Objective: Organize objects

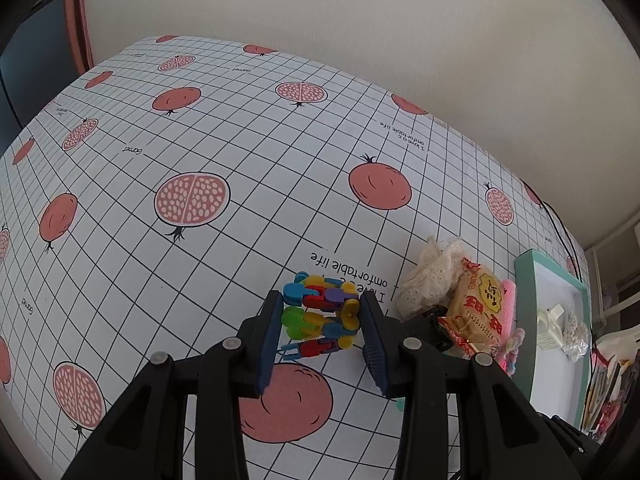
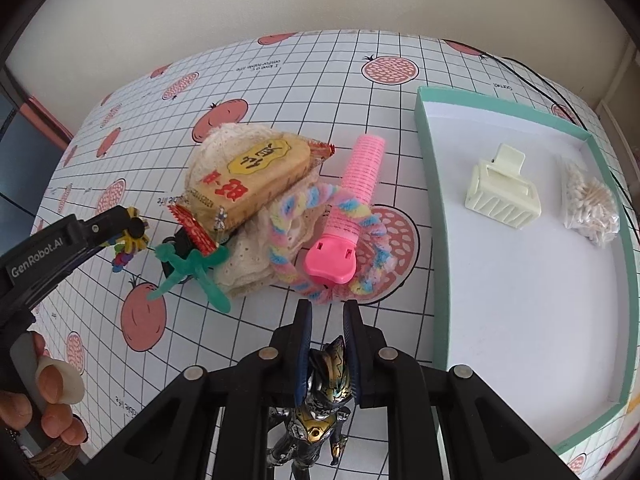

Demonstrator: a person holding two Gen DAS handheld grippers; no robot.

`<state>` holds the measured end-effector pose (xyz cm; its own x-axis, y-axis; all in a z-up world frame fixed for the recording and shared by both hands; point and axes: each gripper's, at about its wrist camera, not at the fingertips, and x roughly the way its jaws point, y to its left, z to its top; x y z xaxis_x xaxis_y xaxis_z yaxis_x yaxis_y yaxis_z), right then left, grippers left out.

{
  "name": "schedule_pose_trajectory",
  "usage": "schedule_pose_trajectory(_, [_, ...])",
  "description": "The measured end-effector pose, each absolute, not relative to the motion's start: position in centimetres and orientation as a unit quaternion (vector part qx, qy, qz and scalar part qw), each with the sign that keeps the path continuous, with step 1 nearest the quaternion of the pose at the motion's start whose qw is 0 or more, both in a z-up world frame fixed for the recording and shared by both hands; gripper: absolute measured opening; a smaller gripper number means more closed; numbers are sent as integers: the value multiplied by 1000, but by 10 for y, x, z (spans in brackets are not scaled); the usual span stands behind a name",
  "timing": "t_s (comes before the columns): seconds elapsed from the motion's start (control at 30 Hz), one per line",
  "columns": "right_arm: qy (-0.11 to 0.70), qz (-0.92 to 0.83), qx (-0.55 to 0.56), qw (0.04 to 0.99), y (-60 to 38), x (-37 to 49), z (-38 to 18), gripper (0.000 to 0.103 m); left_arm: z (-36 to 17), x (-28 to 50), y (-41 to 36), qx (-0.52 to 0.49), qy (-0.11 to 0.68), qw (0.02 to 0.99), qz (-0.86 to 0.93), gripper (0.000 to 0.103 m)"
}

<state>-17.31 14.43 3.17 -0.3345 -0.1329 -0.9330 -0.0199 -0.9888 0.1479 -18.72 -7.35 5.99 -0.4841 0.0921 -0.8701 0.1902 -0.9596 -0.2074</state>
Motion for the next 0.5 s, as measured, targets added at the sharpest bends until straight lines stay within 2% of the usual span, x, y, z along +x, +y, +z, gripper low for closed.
schedule_pose_trajectory(0.17, [-69, -820, 566, 45, 150, -174, 44, 17, 75, -185, -73, 492, 142, 25, -859, 40])
schedule_pose_trajectory(0.5, [-34, -805, 591, 41, 127, -174, 18, 17, 82, -180, -70, 497, 141, 26, -856, 40])
